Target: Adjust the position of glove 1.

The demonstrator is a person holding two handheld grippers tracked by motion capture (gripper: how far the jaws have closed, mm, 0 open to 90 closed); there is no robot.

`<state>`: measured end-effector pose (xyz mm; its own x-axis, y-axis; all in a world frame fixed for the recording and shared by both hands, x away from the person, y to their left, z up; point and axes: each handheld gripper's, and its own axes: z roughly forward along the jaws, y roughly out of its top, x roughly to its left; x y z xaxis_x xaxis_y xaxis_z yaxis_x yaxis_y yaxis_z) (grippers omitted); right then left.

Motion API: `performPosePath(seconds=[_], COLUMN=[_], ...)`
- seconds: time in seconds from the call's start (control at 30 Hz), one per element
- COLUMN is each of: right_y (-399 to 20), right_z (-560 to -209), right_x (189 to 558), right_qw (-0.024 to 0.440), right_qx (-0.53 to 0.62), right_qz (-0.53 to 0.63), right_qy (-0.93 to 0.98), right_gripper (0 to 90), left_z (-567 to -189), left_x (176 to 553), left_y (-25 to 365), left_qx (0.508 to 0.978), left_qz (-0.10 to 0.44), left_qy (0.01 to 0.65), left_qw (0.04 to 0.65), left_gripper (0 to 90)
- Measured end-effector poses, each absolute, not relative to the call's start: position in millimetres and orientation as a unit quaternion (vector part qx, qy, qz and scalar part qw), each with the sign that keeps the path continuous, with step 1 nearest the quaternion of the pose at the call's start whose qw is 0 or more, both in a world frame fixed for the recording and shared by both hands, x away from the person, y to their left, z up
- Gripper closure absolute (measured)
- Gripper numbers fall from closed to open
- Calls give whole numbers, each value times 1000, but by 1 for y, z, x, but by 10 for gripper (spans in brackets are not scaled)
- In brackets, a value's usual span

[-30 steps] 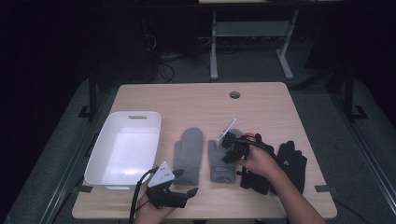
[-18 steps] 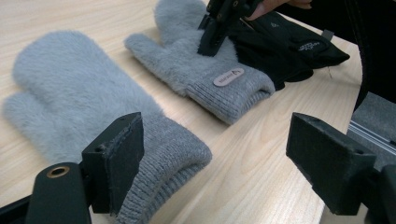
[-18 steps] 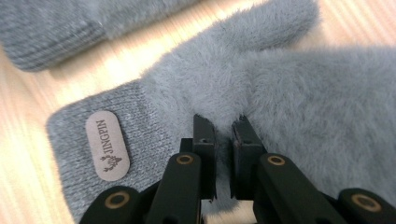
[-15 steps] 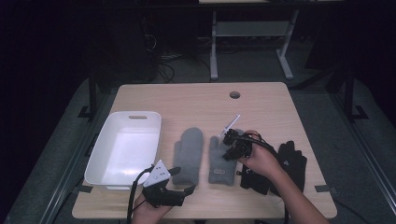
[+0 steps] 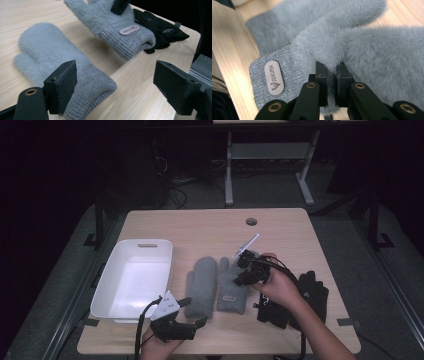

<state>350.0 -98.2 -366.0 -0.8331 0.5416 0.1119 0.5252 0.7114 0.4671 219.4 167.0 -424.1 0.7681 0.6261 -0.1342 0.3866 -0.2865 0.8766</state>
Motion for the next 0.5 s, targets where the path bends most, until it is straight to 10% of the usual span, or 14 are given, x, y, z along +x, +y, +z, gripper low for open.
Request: performPosePath(seconds=[0.5], right_y=[-37], right_z=[-359], right_x=[361], right_qw=[-3], right_qx=[254], right_qz=[256], right_qy=[933], right_gripper=[830], left_z=[-412], left_x=[216], left_y=[177], left_qx=[771], left_qz=[143], left_qy=[339], left_qw=[519], left_gripper=[179])
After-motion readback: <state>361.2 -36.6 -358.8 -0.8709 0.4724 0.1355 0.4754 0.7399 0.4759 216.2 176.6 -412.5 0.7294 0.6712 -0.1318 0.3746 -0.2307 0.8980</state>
